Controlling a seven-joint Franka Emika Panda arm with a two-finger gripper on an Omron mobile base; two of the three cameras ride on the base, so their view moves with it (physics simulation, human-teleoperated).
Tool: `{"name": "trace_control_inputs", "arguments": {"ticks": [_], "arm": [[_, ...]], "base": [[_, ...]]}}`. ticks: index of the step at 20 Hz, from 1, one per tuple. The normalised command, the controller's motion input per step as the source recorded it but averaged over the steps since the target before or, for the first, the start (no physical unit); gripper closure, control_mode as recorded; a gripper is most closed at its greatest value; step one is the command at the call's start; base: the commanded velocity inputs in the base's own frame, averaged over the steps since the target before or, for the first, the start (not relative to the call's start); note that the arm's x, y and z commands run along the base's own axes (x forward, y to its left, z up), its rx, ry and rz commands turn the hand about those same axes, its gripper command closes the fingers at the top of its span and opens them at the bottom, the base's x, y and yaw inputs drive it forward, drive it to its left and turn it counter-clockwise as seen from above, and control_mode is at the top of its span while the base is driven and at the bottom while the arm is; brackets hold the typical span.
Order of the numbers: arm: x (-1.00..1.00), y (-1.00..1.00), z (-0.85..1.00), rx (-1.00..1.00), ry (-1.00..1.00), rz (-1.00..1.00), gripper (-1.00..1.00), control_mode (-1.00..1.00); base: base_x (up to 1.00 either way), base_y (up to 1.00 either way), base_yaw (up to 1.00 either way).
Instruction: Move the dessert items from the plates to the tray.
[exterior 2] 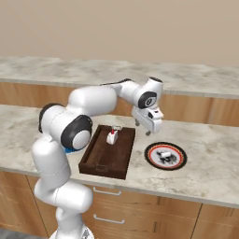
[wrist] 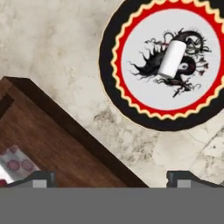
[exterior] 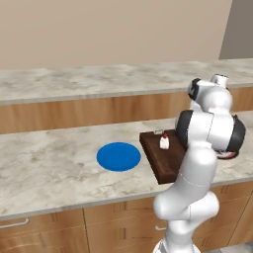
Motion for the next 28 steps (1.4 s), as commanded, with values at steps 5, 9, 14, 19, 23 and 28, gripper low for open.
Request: {"name": "trace_control_inputs", "arguments": {"ticks": [5, 9, 14, 19, 23, 28], "arm": [[-0.75, 0.00, 0.00, 0.00, -0.02, -0.16, -1.00, -1.00], [-0.39, -0.01, -0.07, 0.00, 0.00, -0.14, -1.00, -1.00], [-0.01, -0.27, -0.06, 0.00, 0.00, -0.12, -1.00, -1.00], [0.00, -0.43, -0.09, 0.00, 0.00, -0.06, -1.00, -1.00], [0.00, -0.44, -0.11, 0.00, 0.00, -0.02, -1.00, -1.00], [0.02, -0.34, -0.15, 0.00, 0.04, 0.00, -1.00, -1.00]], "base": [[0.00, 0.00, 0.00], [0.00, 0.00, 0.00], [0.00, 0.00, 0.00], [0.00, 0.00, 0.00], [0.00, 0.00, 0.00], [0.00, 0.00, 0.00]]}}
